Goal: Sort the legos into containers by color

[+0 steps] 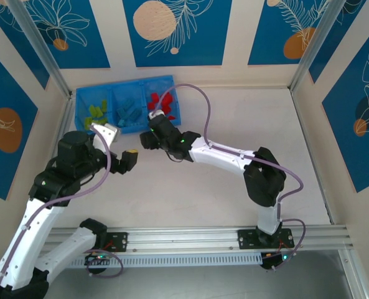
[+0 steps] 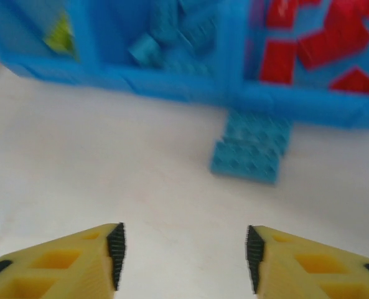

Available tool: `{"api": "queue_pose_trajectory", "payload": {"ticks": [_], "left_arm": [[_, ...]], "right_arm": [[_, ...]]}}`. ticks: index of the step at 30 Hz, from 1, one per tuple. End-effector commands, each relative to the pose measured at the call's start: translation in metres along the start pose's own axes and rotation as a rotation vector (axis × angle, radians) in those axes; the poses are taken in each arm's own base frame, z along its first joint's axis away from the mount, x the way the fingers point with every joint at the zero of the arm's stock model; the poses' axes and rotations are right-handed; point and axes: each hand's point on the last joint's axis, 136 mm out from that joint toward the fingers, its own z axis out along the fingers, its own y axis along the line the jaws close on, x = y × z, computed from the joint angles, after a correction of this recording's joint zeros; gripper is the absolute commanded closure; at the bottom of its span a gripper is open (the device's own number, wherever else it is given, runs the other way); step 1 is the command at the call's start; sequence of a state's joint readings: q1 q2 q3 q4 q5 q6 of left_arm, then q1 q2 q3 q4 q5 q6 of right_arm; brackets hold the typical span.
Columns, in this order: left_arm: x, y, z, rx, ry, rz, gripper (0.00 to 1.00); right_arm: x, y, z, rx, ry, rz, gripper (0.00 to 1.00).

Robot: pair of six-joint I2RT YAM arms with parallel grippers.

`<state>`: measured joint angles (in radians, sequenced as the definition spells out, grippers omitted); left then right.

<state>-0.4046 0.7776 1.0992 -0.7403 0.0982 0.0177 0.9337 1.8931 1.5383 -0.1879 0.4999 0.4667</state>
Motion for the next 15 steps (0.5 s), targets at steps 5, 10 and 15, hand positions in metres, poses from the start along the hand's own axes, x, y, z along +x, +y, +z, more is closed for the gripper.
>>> {"api": "queue_pose_trajectory", "payload": {"ticks": [5, 10, 15], "left_arm": [[0.002, 0.009, 0.008, -0.027, 0.012, -0.017, 0.0], [0.004, 0.009, 0.01, -0.025, 0.02, -0.018, 0.0], [0.004, 0.01, 0.012, -0.021, 0.024, -0.024, 0.0]], "right_arm": [[0.019, -0.044, 0.067, 0.233, 0.073, 0.028, 0.12], [0.045, -0.059, 0.105, 0.334, 0.193, 0.015, 0.02], [0.063, -0.065, 0.127, 0.346, 0.252, 0.004, 0.0]]}}
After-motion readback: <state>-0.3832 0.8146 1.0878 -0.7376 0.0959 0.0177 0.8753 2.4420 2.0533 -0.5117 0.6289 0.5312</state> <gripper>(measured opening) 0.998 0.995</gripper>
